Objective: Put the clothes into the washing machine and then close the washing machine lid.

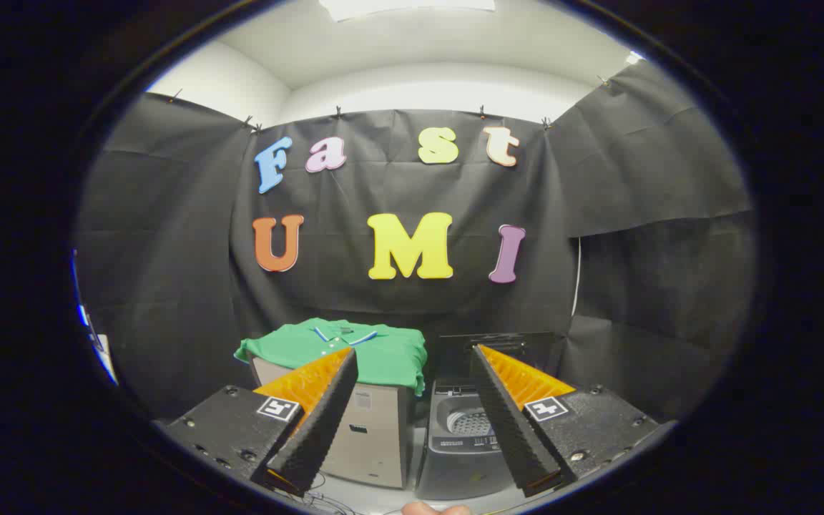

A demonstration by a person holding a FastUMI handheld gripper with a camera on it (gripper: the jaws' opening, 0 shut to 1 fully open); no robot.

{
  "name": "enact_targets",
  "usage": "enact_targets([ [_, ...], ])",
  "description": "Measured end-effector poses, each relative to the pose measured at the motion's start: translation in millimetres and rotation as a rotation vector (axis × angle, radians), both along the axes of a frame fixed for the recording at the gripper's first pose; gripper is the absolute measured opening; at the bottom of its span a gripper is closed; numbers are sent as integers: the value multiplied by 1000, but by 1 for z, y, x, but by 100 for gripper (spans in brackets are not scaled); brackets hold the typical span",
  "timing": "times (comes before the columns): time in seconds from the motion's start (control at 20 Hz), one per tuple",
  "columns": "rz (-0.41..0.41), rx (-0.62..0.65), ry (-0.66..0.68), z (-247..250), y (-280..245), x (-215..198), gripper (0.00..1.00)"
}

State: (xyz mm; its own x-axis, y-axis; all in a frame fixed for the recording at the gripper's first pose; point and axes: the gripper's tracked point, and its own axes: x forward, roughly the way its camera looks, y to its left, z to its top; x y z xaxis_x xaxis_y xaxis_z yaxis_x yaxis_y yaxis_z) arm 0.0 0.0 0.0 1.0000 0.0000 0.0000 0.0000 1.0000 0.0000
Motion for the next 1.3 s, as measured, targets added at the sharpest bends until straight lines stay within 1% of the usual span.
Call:
enact_targets([
  [0.3,15,54,18,-2,8,5,99],
  [0.45,12,57,13,3,14,8,99],
  [0.6,2,52,5,9,22,11,99],
  [0.75,-7,88,25,13,31,16,99],
  [0.95,-35,105,56,21,37,29,99],
  [1.1,-14,97,100,27,51,45,99],
  [1.3,49,110,184,34,74,80,99],
])
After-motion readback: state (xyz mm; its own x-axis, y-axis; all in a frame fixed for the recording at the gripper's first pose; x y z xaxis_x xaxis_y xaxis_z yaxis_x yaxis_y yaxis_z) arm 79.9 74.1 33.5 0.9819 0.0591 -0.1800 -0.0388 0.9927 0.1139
